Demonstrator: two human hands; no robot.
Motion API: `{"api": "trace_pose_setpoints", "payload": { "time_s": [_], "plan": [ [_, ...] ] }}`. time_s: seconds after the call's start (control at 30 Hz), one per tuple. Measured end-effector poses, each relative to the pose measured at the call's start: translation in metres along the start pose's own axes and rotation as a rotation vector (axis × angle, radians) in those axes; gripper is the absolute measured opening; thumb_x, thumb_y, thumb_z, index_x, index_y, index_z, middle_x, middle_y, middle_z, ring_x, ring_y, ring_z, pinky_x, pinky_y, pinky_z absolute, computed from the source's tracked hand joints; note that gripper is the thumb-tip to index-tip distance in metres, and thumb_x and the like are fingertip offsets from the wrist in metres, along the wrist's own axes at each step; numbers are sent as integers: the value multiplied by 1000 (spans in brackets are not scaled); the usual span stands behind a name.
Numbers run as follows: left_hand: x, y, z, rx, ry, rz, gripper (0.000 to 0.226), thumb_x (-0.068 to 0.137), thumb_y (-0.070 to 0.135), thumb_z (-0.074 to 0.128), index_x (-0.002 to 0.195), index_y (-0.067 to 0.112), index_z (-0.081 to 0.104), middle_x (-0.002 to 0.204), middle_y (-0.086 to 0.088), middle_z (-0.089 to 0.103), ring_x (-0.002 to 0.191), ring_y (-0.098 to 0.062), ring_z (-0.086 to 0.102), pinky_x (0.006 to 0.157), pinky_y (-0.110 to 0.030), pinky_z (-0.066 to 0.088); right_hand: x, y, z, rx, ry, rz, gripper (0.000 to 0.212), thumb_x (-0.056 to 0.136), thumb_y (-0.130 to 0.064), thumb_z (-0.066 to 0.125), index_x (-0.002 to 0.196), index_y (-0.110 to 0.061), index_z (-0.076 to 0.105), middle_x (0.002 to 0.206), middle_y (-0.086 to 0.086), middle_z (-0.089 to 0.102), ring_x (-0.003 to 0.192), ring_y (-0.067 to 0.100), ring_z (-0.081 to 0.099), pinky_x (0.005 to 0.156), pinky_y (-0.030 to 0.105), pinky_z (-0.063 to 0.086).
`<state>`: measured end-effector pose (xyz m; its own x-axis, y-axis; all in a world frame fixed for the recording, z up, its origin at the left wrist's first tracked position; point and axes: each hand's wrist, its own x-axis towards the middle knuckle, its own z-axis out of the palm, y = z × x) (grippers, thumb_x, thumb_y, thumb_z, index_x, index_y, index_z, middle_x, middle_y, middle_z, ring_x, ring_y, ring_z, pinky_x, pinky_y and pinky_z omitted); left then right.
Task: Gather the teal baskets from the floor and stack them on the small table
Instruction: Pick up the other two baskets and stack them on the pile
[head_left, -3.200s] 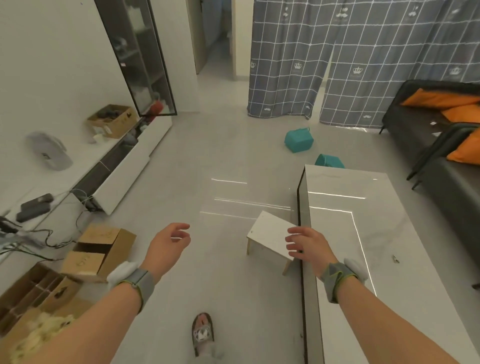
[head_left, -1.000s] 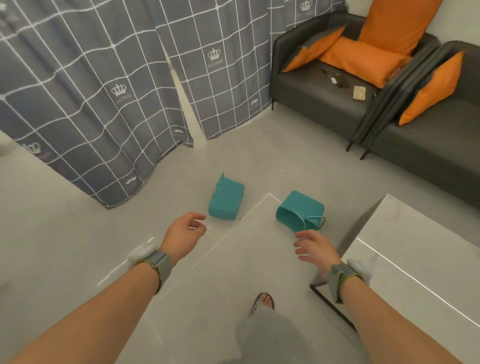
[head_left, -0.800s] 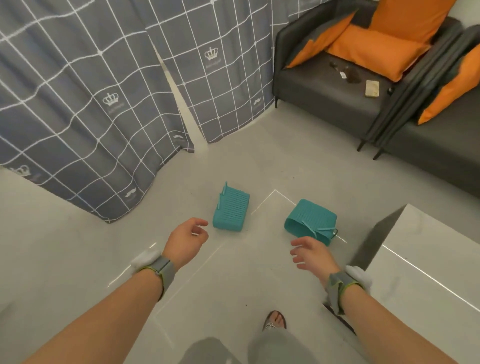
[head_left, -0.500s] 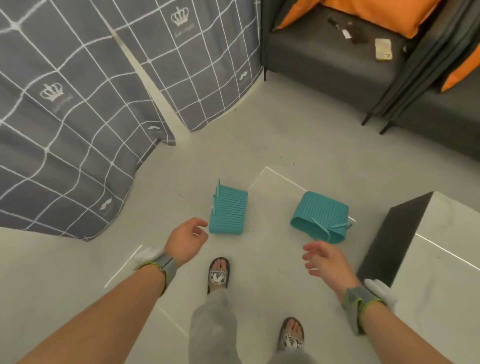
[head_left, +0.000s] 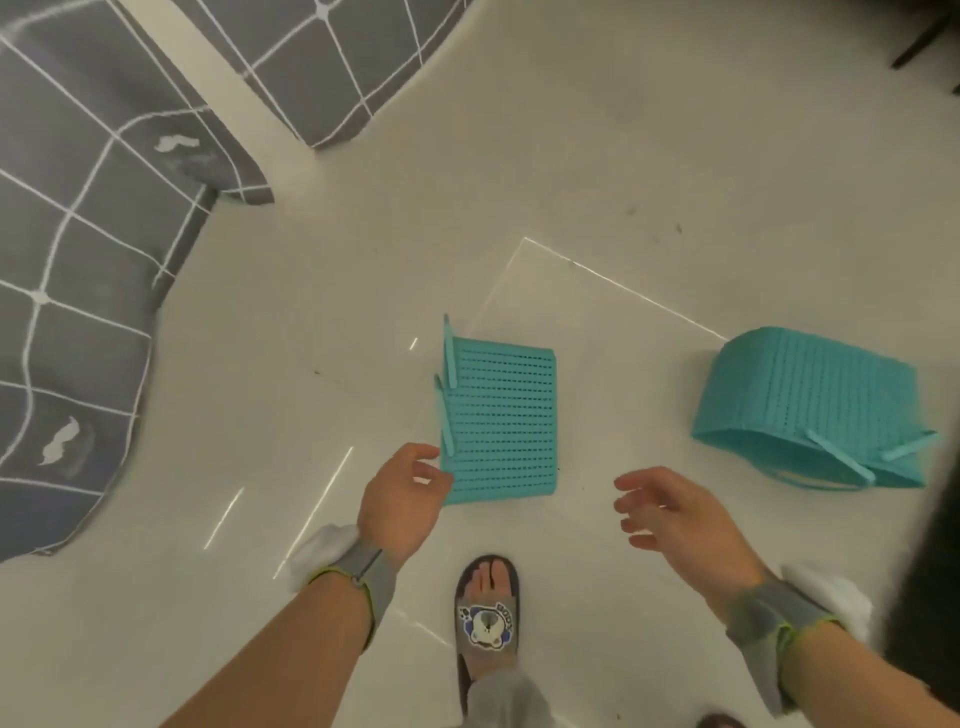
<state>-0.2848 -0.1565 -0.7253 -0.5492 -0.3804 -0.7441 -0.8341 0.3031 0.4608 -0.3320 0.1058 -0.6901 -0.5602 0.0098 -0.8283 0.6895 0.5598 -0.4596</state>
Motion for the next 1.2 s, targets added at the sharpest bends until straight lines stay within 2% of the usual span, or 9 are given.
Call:
{"api": "trace_pose_setpoints", "payload": {
  "time_s": [0.07, 0.2, 0.33, 0.4, 0.57, 0.7, 0.9, 1.07, 1.2],
  "plan": [
    [27, -19, 10, -48, 14, -63, 36, 86, 29, 67, 120, 26, 58, 107, 1, 66, 94, -26, 65, 86, -47, 56, 19, 14, 25, 0, -26, 20, 28, 92, -4, 51, 100, -25, 68, 96, 1, 71, 89, 25, 69, 86, 43, 59],
    [63, -51, 34, -208, -12, -166, 51, 88, 35, 68, 134, 30, 46, 120, 2, 56, 103, -21, 62, 85, -46, 59, 48, 43, 66, -6, -72, 60, 31, 89, 3, 52, 98, -23, 68, 95, 3, 71, 89, 29, 68, 84, 43, 57],
    [80, -62, 63, -408, -148, -278, 28, 99, 26, 54, 126, 22, 52, 118, -5, 64, 105, -21, 64, 80, -47, 61, 72, 57, 82, 68, -107, 114, 29, 89, 4, 53, 97, -19, 69, 92, 8, 71, 83, 27, 66, 84, 45, 56],
    [79, -63, 73, -387, -123, -262, 19, 100, 19, 50, 117, 13, 58, 115, -9, 68, 103, -23, 66, 79, -46, 61, 75, 58, 82, 76, -130, 117, 28, 89, 2, 53, 99, -18, 69, 93, 9, 71, 82, 24, 66, 84, 44, 56],
    [58, -23, 77, -216, -37, -63, 17, 99, 19, 50, 109, 13, 63, 104, -7, 72, 74, -19, 62, 60, -32, 50, 67, 48, 46, 70, -95, 94, 30, 89, 1, 51, 101, -20, 68, 93, 6, 72, 87, 29, 68, 85, 42, 57],
    [54, 5, 63, 30, 73, -21, 16, 96, 24, 54, 96, 13, 66, 95, -6, 72, 85, -28, 66, 74, -38, 52, 60, 49, 16, 68, -47, 47, 31, 89, -2, 51, 97, -26, 69, 89, 3, 72, 85, 27, 68, 84, 43, 58],
    [15, 69, 81, 478, 112, 54, 20, 96, 26, 51, 79, 15, 51, 84, -8, 58, 79, -28, 52, 69, -34, 38, 50, 80, -72, 155, 22, -16, 36, 87, 0, 52, 92, -31, 69, 83, 2, 71, 77, 20, 65, 82, 46, 56],
    [-26, 97, 145, 538, 205, 131, 16, 96, 22, 50, 86, 11, 55, 80, -6, 56, 74, -26, 48, 66, -34, 33, 55, 144, -160, 236, 53, -10, 40, 86, 4, 53, 91, -31, 70, 85, 5, 71, 78, 24, 64, 82, 50, 55],
    [-49, 108, 221, 604, 280, 183, 16, 95, 28, 48, 88, 14, 54, 84, -14, 65, 78, -37, 60, 66, -36, 39, 60, 214, -237, 233, 118, 39, 38, 88, 8, 53, 98, -26, 67, 89, 7, 71, 79, 25, 61, 86, 53, 53]
  ]
}}
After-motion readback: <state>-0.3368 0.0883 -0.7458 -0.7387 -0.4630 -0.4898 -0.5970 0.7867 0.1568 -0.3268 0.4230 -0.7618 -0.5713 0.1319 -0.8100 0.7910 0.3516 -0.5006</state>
